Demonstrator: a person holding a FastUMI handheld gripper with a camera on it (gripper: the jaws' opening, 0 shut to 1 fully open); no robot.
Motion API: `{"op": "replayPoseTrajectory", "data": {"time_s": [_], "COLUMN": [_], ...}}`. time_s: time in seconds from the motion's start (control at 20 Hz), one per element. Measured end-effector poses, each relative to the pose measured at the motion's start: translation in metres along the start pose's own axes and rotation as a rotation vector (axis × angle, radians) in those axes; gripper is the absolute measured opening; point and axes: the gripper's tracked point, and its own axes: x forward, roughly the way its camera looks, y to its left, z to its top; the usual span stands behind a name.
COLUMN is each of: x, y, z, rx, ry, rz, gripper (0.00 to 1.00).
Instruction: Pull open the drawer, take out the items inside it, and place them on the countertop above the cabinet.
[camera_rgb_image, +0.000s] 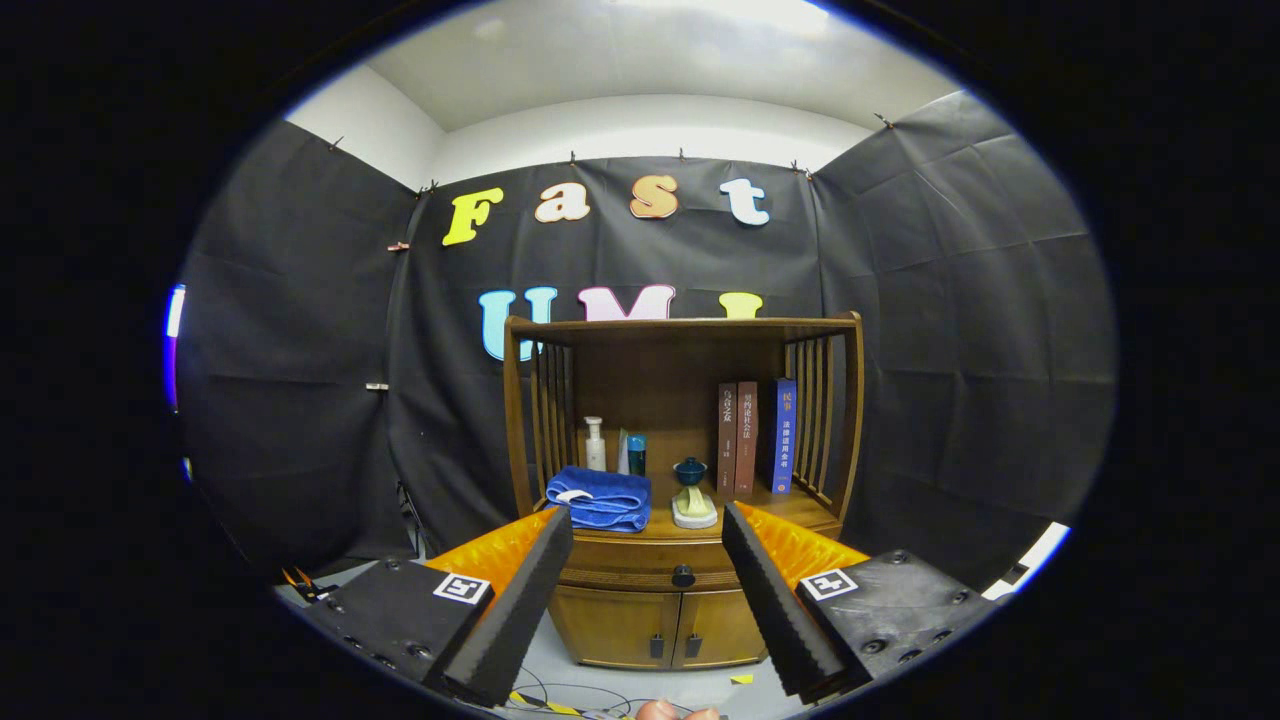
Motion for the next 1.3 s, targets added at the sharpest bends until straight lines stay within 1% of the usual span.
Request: {"op": "replayPoseTrajectory", "data": {"time_s": [0.75,1.3], "x": [-0.001,-0.004], "y": [0.011,0.013], "z": [-0.004,-0.001], "rx": [0.027,0.013], "ry": [0.013,0.01], "rz": [0.029,0.034], "gripper": [0.97,0.97]}}
